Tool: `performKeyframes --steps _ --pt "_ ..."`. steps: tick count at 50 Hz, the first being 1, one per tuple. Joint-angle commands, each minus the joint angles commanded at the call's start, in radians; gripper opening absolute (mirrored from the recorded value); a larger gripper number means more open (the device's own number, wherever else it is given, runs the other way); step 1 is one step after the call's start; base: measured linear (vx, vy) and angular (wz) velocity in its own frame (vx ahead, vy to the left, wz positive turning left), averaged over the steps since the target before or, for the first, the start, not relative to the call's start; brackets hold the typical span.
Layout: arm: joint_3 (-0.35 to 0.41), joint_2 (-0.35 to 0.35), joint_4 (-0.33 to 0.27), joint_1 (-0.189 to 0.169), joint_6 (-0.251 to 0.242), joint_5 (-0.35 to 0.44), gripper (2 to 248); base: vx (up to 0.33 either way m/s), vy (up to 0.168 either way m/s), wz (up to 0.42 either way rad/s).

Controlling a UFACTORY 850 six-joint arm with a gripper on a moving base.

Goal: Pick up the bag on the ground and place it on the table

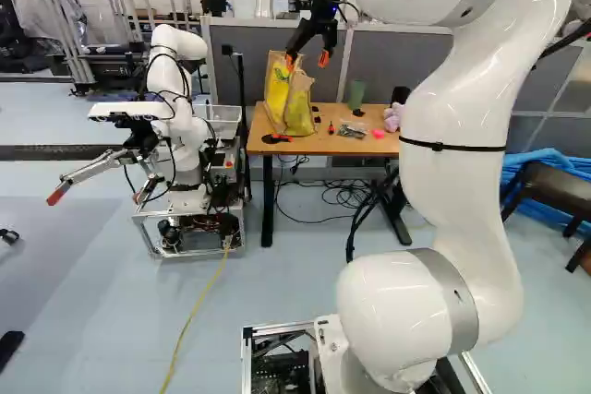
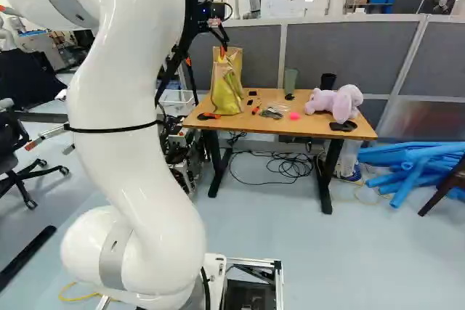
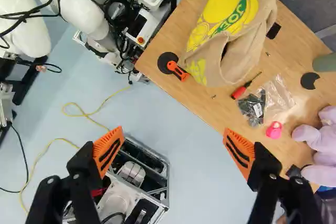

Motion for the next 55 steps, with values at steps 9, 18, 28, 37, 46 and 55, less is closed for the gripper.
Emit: performKeyframes --steps 9,18,28,37,46,55 --pt "0.041 0.016 -0.004 0.000 0.015 0.050 247 0.000 0.000 0.000" --pt "0.092 0.034 -0.008 0.000 0.032 0.110 247 0.000 0.000 0.000" --pt "0.155 0.058 -0.014 -0.001 0.054 0.185 247 0.000 0.000 0.000" --pt "0.221 0.083 -0.020 -0.001 0.077 0.263 247 0.000 0.000 0.000" --pt "0.293 0.110 -0.026 -0.002 0.103 0.350 247 0.000 0.000 0.000" --pt "0.374 0.140 -0.033 -0.002 0.131 0.446 247 0.000 0.000 0.000"
